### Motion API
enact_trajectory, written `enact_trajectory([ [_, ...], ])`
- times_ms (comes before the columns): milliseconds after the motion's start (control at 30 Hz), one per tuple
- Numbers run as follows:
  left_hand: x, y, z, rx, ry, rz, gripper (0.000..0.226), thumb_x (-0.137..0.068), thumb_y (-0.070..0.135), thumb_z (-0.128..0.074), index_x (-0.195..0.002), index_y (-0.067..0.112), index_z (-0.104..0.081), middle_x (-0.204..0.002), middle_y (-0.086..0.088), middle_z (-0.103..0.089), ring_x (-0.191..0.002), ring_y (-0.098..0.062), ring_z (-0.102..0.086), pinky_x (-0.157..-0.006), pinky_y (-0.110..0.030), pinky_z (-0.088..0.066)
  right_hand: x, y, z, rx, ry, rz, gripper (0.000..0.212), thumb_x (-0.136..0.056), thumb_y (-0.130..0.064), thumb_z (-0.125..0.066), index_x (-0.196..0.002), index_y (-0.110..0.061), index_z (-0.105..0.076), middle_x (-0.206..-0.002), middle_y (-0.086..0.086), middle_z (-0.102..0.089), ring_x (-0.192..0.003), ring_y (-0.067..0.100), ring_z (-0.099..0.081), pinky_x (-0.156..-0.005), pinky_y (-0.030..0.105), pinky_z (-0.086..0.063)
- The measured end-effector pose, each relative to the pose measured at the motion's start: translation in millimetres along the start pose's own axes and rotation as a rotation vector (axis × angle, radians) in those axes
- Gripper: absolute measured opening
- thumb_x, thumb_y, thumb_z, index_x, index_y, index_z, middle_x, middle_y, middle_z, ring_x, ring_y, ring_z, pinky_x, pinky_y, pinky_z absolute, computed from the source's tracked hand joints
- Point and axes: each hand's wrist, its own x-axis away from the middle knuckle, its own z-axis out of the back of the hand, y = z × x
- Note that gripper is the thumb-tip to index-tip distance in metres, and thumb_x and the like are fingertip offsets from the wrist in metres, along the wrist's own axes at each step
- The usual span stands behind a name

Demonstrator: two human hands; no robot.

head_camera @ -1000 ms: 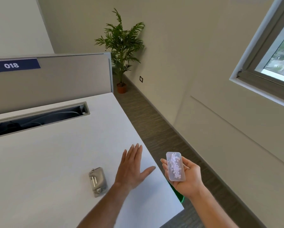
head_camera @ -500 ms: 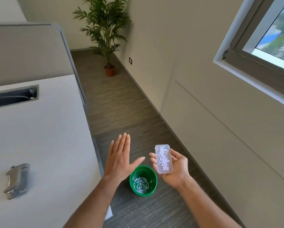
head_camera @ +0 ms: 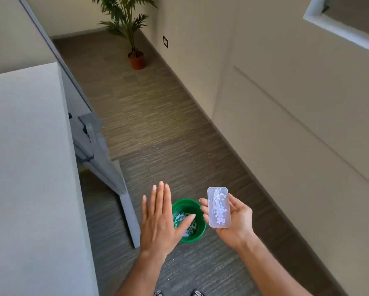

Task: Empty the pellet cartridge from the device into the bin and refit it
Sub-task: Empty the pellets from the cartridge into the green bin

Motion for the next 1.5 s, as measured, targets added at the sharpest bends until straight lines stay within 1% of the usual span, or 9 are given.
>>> enact_trajectory([
  [167, -9.5, -13.1, -94.9, 0.024, -0.061, 0.015, 0.108, -0.085, 0.084, -0.026, -0.156, 0.004, -0.019, -0.166, -0.012, -0.018, -0.155, -0.026, -0.013, -0.124, -0.054, -0.018, -85.5, 23.4, 48.4, 0.030, 0.105, -0.004, 0.053, -0.099, -0.040, -0.047, -0.124, 0.002, -0.068, -0.118, 0.035, -0.072, -0.090, 0.043, -0.077, -0.079, 0.047, -0.057],
  [400, -24.9, -44.5, -233.9, -0.025, -0.164, -0.069, 0.108, -0.085, 0.087, -0.021, -0.156, 0.004, -0.019, -0.165, -0.013, -0.020, -0.152, -0.030, -0.018, -0.118, -0.051, -0.012, -217.1, 73.1, 132.6, 0.119, 0.171, 0.046, 0.051, -0.103, -0.038, -0.041, -0.123, 0.000, -0.068, -0.111, 0.032, -0.075, -0.090, 0.041, -0.078, -0.079, 0.048, -0.055],
  [633, -35.1, -83.7, -318.2, -0.106, -0.212, -0.057, 0.109, -0.084, 0.088, -0.011, -0.157, 0.008, -0.003, -0.167, -0.011, -0.003, -0.155, -0.029, 0.000, -0.127, -0.054, -0.009, -306.1, 113.3, 175.6, 0.315, 0.186, 0.097, 0.040, -0.104, -0.043, -0.044, -0.112, -0.014, -0.070, -0.115, 0.020, -0.077, -0.113, 0.036, -0.068, -0.095, 0.046, -0.054],
  [733, -38.1, -95.7, -331.4, -0.126, -0.227, -0.048, 0.109, -0.084, 0.087, -0.014, -0.158, 0.008, -0.003, -0.168, -0.010, -0.001, -0.155, -0.027, 0.000, -0.126, -0.056, -0.012, -327.6, 126.5, 182.5, 0.451, 0.208, 0.189, 0.034, -0.098, -0.037, -0.060, -0.120, -0.012, -0.071, -0.116, 0.016, -0.077, -0.110, 0.034, -0.071, -0.099, 0.052, -0.056],
  [867, -40.4, -104.1, -337.3, -0.146, -0.235, -0.056, 0.110, -0.084, 0.087, -0.017, -0.158, 0.008, -0.001, -0.168, -0.010, -0.001, -0.155, -0.027, 0.001, -0.126, -0.056, -0.011, -336.2, 139.4, 176.5, 0.802, 0.304, 0.301, 0.066, -0.077, -0.032, -0.087, -0.135, -0.011, -0.062, -0.112, 0.004, -0.077, -0.100, 0.015, -0.074, -0.090, 0.035, -0.058],
  [1033, -40.9, -104.2, -339.5, -0.172, -0.252, -0.090, 0.108, -0.084, 0.084, -0.019, -0.157, 0.008, 0.000, -0.168, -0.011, -0.003, -0.155, -0.027, 0.001, -0.126, -0.056, -0.009, -334.7, 145.3, 164.8, 1.327, 0.404, 0.525, 0.083, -0.071, -0.042, -0.089, -0.141, -0.011, -0.057, -0.136, 0.010, -0.069, -0.125, 0.027, -0.065, -0.110, 0.041, -0.049],
  [1167, -42.3, -102.3, -338.9, -0.160, -0.236, -0.085, 0.107, -0.084, 0.084, -0.018, -0.158, 0.008, -0.002, -0.168, -0.012, -0.005, -0.155, -0.027, -0.002, -0.126, -0.056, -0.011, -331.1, 143.9, 161.5, 1.415, 0.366, 0.608, 0.084, -0.072, -0.040, -0.089, -0.144, -0.011, -0.054, -0.140, 0.007, -0.067, -0.132, 0.026, -0.059, -0.112, 0.037, -0.042],
  [1333, -42.3, -104.7, -336.4, -0.153, -0.227, -0.063, 0.108, -0.084, 0.086, -0.017, -0.157, 0.009, 0.002, -0.167, -0.013, -0.005, -0.155, -0.028, -0.004, -0.125, -0.057, -0.015, -324.4, 146.3, 161.0, 1.488, 0.375, 0.616, 0.087, -0.071, -0.042, -0.089, -0.145, -0.014, -0.053, -0.140, 0.005, -0.067, -0.131, 0.029, -0.058, -0.113, 0.048, -0.044],
  [1500, -40.5, -102.1, -325.4, -0.165, -0.221, -0.078, 0.108, -0.084, 0.085, -0.018, -0.158, 0.007, -0.005, -0.167, -0.014, -0.010, -0.155, -0.029, -0.007, -0.124, -0.058, -0.019, -310.0, 147.5, 159.1, 1.396, 0.344, 0.626, 0.084, -0.071, -0.038, -0.090, -0.143, -0.014, -0.055, -0.141, 0.005, -0.066, -0.132, 0.023, -0.059, -0.112, 0.038, -0.044],
])
